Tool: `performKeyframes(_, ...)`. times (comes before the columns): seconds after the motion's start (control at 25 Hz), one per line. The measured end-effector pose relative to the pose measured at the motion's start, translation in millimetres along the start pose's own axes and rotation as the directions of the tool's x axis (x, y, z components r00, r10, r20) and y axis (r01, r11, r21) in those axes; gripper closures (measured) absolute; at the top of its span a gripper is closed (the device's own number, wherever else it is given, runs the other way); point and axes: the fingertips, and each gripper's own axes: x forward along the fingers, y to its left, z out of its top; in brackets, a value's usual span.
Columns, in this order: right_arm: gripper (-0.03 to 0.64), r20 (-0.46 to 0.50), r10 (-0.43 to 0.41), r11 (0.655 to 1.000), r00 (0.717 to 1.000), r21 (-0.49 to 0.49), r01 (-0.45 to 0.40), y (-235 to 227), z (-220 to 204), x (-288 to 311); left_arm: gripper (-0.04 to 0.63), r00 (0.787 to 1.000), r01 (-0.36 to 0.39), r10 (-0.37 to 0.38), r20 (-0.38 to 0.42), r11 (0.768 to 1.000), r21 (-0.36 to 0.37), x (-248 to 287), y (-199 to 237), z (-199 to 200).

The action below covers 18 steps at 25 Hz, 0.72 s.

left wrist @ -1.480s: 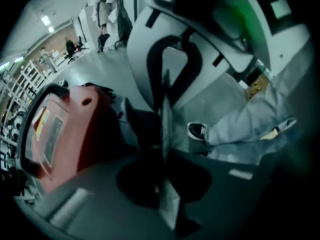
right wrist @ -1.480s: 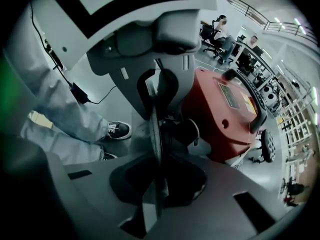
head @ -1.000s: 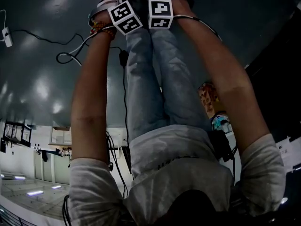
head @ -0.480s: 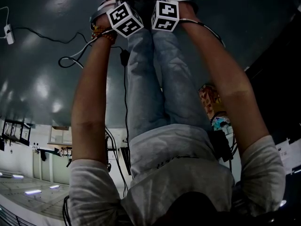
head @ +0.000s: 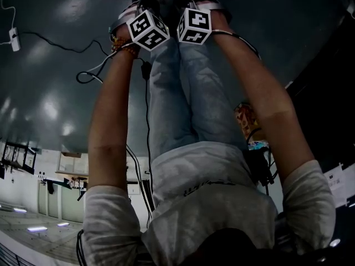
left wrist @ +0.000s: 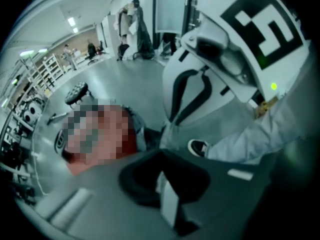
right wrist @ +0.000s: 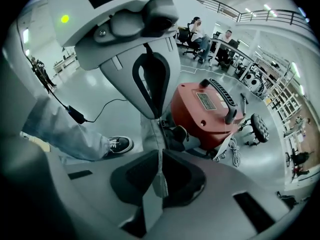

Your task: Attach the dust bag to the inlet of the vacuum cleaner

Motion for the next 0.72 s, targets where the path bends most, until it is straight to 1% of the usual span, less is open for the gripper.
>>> performKeyframes(0.08,0.603,0.019,-0.012,1.0,1.0,0.02,0.012,-6.9,8.3,3.3,0.591,1.0,0.001,-0.001,0.008,1.0,-0.015,3.5,7.8,1.6)
performKeyframes(0.2,0.606,0.032,-0.014,0.999,0.999,0.041,0.013,-10.4,20.6,9.8,0.592,1.0,0.007,-0.007,0.008,1.0,-0.023,8.0,14.4,-5.7)
performKeyframes(0.4,0.607,0.021,-0.039,0.999,0.999,0.03,0.039,-8.7,8.8,-4.0,0.591,1.0,0.01,-0.01,-0.004,1.0,-0.026,5.2,1.0,3.6)
performKeyframes(0.52,0.607,0.025,-0.043,0.998,0.999,0.035,0.043,-11.1,11.6,-0.1,0.592,1.0,0.007,-0.007,-0.009,1.0,-0.03,6.8,4.8,-3.5)
performKeyframes(0.72,0.607,0.042,-0.029,0.999,0.999,0.035,0.028,1.7,13.4,-4.2,0.592,1.0,0.012,-0.013,-0.013,0.999,-0.044,2.5,-4.9,-9.1)
